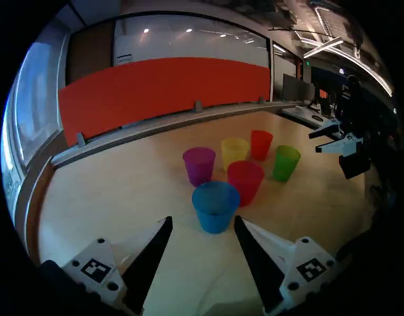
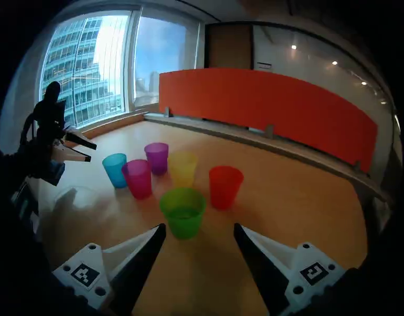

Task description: Pour water

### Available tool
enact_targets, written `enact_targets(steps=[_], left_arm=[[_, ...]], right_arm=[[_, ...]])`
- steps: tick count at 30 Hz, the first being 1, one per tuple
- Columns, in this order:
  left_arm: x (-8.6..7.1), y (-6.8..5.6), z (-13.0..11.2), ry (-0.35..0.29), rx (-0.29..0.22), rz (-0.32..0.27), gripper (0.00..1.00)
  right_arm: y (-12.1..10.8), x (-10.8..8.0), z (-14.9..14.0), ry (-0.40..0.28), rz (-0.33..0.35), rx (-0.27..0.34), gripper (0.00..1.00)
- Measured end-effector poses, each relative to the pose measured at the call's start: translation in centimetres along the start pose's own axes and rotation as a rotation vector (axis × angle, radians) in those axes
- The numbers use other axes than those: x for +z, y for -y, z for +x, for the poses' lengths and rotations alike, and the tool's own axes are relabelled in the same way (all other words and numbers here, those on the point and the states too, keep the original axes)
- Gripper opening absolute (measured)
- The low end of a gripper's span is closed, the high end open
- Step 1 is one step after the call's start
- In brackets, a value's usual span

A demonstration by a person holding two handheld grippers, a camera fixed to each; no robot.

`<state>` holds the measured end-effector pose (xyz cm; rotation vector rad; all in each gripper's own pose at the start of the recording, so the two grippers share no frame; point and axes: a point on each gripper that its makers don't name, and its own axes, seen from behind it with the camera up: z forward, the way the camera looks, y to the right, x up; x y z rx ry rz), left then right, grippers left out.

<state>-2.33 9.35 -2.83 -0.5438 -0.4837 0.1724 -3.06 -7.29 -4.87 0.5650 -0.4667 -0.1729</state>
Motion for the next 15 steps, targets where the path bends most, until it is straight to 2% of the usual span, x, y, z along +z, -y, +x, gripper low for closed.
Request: enact_targets(steps=[5, 11, 15], left_arm=[[-0.6, 0.4, 1.1, -0.06, -0.007, 0.048, 0.86], [-1.8, 0.9, 2.2, -0.131, -0.038, 0.102, 0.86], [-2.8, 1.7, 3.4, -0.197, -0.062, 0.161, 0.86]], right_arm=[[-0.5, -0.4, 0.6, -0.038, -0.044, 0.022, 1.0], [-1.4, -0.8, 1.3, -0.087, -0.116, 0.04, 1.0], [-2.1, -1.0, 2.1, -0.131, -0.167, 0.055, 1.0]])
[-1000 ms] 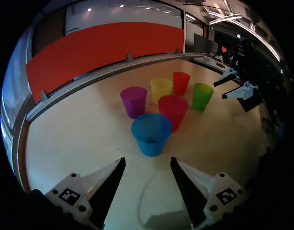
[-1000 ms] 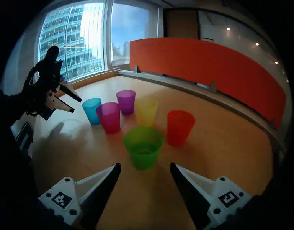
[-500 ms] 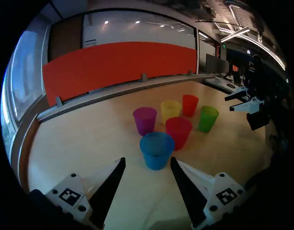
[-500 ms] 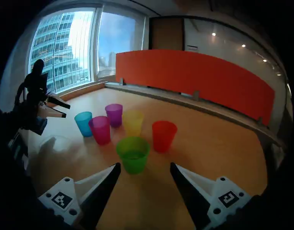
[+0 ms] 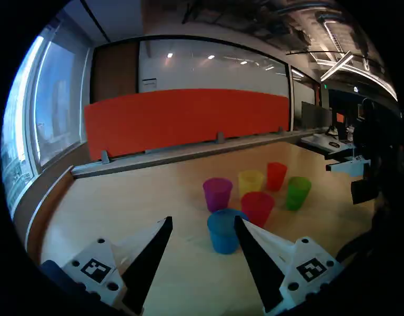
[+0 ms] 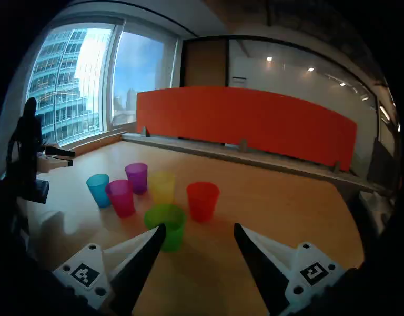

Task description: Pour water

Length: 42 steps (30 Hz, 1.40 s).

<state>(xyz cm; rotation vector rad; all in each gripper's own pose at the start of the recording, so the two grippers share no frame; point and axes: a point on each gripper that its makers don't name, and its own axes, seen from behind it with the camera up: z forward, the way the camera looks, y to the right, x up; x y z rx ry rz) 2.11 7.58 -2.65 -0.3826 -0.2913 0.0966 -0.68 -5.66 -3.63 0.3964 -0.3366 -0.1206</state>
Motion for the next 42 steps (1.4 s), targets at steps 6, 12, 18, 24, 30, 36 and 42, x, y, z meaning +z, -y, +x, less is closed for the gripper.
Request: enact_targets(steps=[6, 12, 18, 24, 30, 36, 42], left_arm=[[-0.9, 1.1, 1.6, -0.081, -0.031, 0.083, 0.86], [-1.7, 1.8, 3.0, -0.155, -0.069, 0.158, 0.86], [-1.8, 2.4, 3.2, -0.202, -0.113, 0.219, 0.86], [-2.2, 3.1, 4.1, -0.258, -0.129, 0.282, 0.86], [-2.3, 3.2, 4.4, -0.285, -0.144, 0.299, 0.86], [-2.5, 3.7, 4.8, -0.304, -0.116, 0.326, 0.86], [-2.3, 3.9, 4.7, -0.317, -0.083, 0.345, 0.86]], right_arm=[[-1.5, 0.1, 1.1, -0.064, -0.088, 0.032, 1.0], [-2.6, -0.1, 2.3, -0.133, -0.169, 0.071, 1.0], [-3.7, -0.6, 3.1, -0.191, -0.25, 0.089, 0.99], [-4.9, -1.4, 4.0, -0.246, -0.331, 0.102, 0.99], [-5.4, -2.0, 4.7, -0.291, -0.365, 0.131, 1.0], [-5.5, -2.1, 4.4, -0.287, -0.378, 0.143, 1.0], [-5.7, -2.2, 4.2, -0.284, -0.395, 0.146, 1.0]])
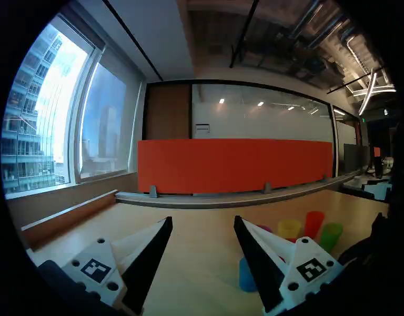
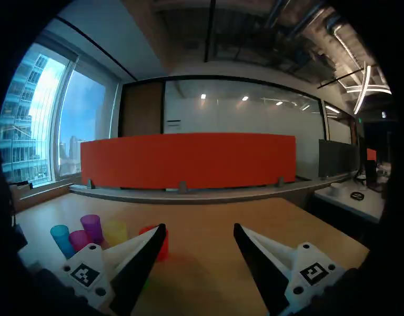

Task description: Pour water

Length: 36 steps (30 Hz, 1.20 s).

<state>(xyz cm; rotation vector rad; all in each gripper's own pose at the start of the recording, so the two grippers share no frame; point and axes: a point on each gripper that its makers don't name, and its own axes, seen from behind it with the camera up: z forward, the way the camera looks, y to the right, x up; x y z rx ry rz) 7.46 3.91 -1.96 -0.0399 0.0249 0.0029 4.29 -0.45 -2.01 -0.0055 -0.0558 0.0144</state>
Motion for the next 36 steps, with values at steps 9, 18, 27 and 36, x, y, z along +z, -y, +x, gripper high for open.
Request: enact_targets(steps=[9, 18, 27, 36], left_arm=[[0.3, 0.1, -1.1, -0.017, 0.035, 0.004, 0.86], [0.4, 0.9, -2.9, -0.027, 0.083, 0.007, 0.86], [0.6, 2.0, -5.4, -0.007, 0.081, 0.011, 0.86], [0.7, 2.7, -5.9, -0.015, 0.045, 0.014, 0.86]], right_arm=[[-0.7, -0.2, 0.3, 0.001, -0.029, -0.002, 0.99], [-1.1, -0.4, 1.4, -0.024, -0.056, 0.0, 0.99], [-0.8, -0.1, 1.1, -0.01, -0.067, 0.008, 1.0], [0.0, 0.1, 1.3, -0.007, -0.062, 0.01, 1.0]])
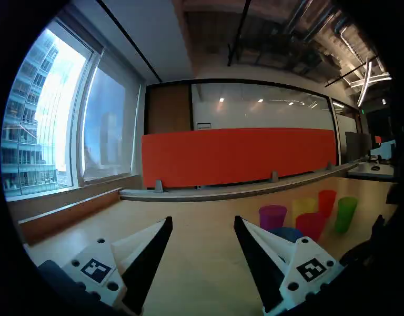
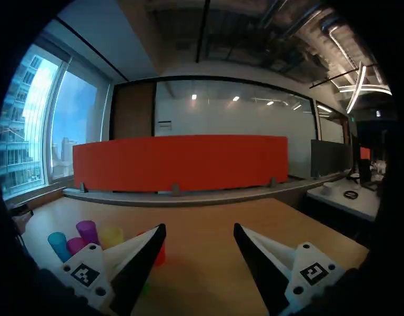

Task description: Pour water

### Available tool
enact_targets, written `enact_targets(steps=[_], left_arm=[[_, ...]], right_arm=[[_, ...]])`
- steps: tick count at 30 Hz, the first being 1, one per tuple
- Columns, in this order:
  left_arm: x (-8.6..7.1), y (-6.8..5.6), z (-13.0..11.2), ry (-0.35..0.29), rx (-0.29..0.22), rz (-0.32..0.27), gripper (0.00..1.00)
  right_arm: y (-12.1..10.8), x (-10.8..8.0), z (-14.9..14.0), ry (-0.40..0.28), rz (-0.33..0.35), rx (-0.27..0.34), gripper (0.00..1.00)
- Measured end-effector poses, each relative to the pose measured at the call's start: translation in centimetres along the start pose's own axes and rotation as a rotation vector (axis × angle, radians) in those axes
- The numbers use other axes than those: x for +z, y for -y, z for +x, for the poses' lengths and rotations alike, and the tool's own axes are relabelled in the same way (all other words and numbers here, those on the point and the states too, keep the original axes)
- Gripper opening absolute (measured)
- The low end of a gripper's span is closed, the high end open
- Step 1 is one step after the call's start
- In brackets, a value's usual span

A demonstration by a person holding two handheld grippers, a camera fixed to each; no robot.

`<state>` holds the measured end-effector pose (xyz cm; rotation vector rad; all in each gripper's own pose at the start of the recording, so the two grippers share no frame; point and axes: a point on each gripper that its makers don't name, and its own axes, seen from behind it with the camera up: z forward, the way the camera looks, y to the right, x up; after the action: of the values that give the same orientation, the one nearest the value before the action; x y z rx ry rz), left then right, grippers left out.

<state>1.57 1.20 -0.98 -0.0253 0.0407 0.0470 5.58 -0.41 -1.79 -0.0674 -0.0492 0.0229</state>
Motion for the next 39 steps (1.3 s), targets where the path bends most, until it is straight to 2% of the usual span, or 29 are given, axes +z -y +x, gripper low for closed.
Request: enact_targets(steps=[11, 23, 39], left_arm=[[0.2, 0.5, -0.8, 0.008, -0.051, 0.002, 0.86], [0.5, 0.3, -1.4, 0.036, -0.05, -0.006, 0.86], [0.6, 0.3, -1.6, 0.039, -0.048, -0.01, 0.86]], right_arm=[[0.3, -0.3, 0.9, -0.01, 0.001, -0.019, 0.99], [0.2, -0.3, 0.8, -0.01, 0.003, 0.0, 0.99], [-0.3, -0.5, 0.7, -0.018, 0.006, 0.006, 0.99]])
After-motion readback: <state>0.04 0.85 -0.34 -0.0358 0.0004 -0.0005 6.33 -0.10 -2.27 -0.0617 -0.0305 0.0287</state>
